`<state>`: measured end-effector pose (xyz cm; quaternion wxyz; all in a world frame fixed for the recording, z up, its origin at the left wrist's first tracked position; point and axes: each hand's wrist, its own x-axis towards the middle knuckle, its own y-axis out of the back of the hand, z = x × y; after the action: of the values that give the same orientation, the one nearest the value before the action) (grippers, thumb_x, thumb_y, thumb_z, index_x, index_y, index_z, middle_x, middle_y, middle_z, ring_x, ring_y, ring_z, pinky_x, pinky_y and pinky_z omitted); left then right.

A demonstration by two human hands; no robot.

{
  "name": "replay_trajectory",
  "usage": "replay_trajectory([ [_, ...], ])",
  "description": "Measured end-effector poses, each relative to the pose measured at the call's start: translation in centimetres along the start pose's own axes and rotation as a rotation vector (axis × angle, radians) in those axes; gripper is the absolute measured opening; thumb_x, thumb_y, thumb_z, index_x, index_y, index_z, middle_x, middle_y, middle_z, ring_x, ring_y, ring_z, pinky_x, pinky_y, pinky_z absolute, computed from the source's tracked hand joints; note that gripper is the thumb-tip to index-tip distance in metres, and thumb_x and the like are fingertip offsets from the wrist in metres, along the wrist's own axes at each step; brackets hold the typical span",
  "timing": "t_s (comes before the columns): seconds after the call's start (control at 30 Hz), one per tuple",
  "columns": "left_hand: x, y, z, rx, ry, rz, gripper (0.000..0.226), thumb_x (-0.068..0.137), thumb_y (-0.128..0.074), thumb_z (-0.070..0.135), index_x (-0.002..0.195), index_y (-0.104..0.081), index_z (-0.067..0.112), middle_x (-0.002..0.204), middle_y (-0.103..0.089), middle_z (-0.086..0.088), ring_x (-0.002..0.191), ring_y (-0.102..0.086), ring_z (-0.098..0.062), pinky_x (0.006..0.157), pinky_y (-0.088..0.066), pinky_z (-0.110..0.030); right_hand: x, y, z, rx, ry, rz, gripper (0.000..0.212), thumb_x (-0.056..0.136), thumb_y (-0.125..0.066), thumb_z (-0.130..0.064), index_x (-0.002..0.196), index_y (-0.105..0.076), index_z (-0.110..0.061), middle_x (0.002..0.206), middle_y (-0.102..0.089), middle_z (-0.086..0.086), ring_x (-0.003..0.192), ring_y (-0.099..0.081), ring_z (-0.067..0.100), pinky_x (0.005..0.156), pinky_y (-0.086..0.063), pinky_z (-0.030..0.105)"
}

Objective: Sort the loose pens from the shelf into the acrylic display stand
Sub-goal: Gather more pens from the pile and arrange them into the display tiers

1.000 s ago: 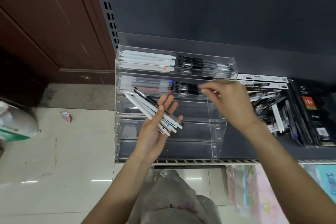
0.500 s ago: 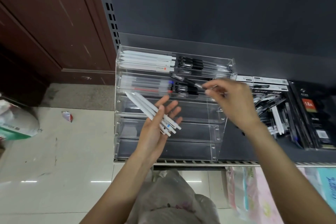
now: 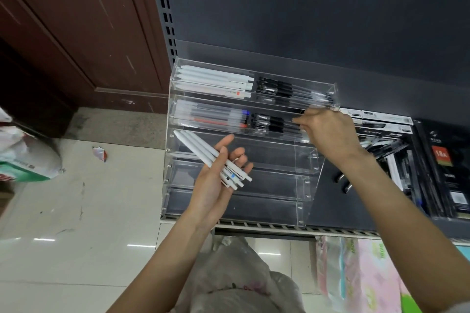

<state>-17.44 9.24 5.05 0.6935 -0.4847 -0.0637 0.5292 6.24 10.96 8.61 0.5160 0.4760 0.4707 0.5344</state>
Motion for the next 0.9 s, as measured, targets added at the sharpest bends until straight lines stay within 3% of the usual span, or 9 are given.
replay_trajectory([
  [0.1,0.0,0.0,0.1,-0.019,0.005,-0.006,0.029,0.101,-0.036,0.018,0.122,-0.056,0.017,0.082,-0.068,0.000,0.074,-0.065,-0.010,0.087,-0.056,-0.033,-0.7,0.5,-0.5,-0.028,-0.004,0.030,0.025,0.090,-0.061,-0.013,0.112,-0.068,-0.023,0.098,-0.068,-0.001,0.080,-0.068,0.026,0.059,-0.053,0.033],
  [0.23,0.0,-0.1,0.1,-0.030,-0.004,0.008,0.031,0.097,-0.040,0.020,0.123,-0.057,0.020,0.100,-0.071,-0.002,0.094,-0.067,-0.014,0.092,-0.053,-0.035,-3.6,2.5,-5.0,0.371,0.009,0.256,0.012,0.090,-0.061,-0.022,0.098,-0.070,-0.018,0.090,-0.070,-0.003,0.072,-0.066,0.015,0.063,-0.052,0.025],
  [0.37,-0.3,-0.4,0.2,-0.041,-0.012,0.003,0.033,0.095,-0.041,0.020,0.123,-0.057,0.019,0.115,-0.068,-0.006,0.106,-0.065,-0.017,0.087,-0.054,-0.032,-6.0,1.9,-10.9,0.691,-0.024,0.026,0.013,0.087,-0.065,-0.032,0.099,-0.063,-0.027,0.091,-0.068,-0.014,0.076,-0.062,-0.001,0.065,-0.054,0.022],
  [0.47,-0.7,-0.4,0.4,-0.050,-0.032,-0.008,0.036,0.090,-0.045,0.021,0.124,-0.057,0.018,0.123,-0.065,-0.008,0.110,-0.063,-0.019,0.080,-0.055,-0.028,-6.3,0.5,-12.5,0.755,-0.062,0.008,0.014,0.086,-0.066,-0.029,0.099,-0.062,-0.027,0.092,-0.063,-0.017,0.077,-0.056,-0.005,0.063,-0.049,0.019],
  [0.57,-1.1,-0.1,0.5,-0.044,-0.045,-0.030,0.037,0.091,-0.043,0.022,0.127,-0.055,0.020,0.126,-0.063,-0.007,0.114,-0.061,-0.020,0.088,-0.055,-0.031,-6.1,0.2,-12.8,0.861,-0.087,-0.024,0.014,0.086,-0.067,-0.025,0.099,-0.063,-0.023,0.092,-0.059,-0.017,0.076,-0.052,-0.006,0.064,-0.041,0.009],
  [0.7,-1.7,0.5,0.6,-0.001,-0.060,-0.038,0.040,0.092,-0.043,0.022,0.131,-0.052,0.018,0.128,-0.062,-0.003,0.120,-0.058,-0.021,0.101,-0.047,-0.039,-6.0,0.3,-13.1,1.035,-0.098,-0.099,0.009,0.086,-0.067,-0.017,0.094,-0.064,-0.016,0.086,-0.061,-0.015,0.076,-0.054,-0.002,0.066,-0.039,0.008],
  [0.83,-2.6,1.6,0.9,0.074,-0.109,0.037,0.035,0.098,-0.040,0.020,0.131,-0.052,0.018,0.125,-0.064,-0.001,0.116,-0.061,-0.018,0.097,-0.050,-0.039,-5.2,0.0,-10.8,0.855,-0.137,0.002,0.008,0.088,-0.063,-0.018,0.096,-0.064,-0.015,0.085,-0.059,-0.012,0.074,-0.055,-0.005,0.064,-0.041,0.007],
  [0.9,-2.9,2.6,1.3,0.070,-0.136,0.107,0.029,0.100,-0.039,0.019,0.122,-0.059,0.017,0.105,-0.071,0.000,0.104,-0.066,-0.016,0.091,-0.052,-0.037,-4.4,-0.1,-9.4,0.649,-0.124,0.088,0.008,0.089,-0.061,-0.019,0.095,-0.064,-0.015,0.086,-0.058,-0.009,0.072,-0.053,0.000,0.064,-0.046,0.015],
])
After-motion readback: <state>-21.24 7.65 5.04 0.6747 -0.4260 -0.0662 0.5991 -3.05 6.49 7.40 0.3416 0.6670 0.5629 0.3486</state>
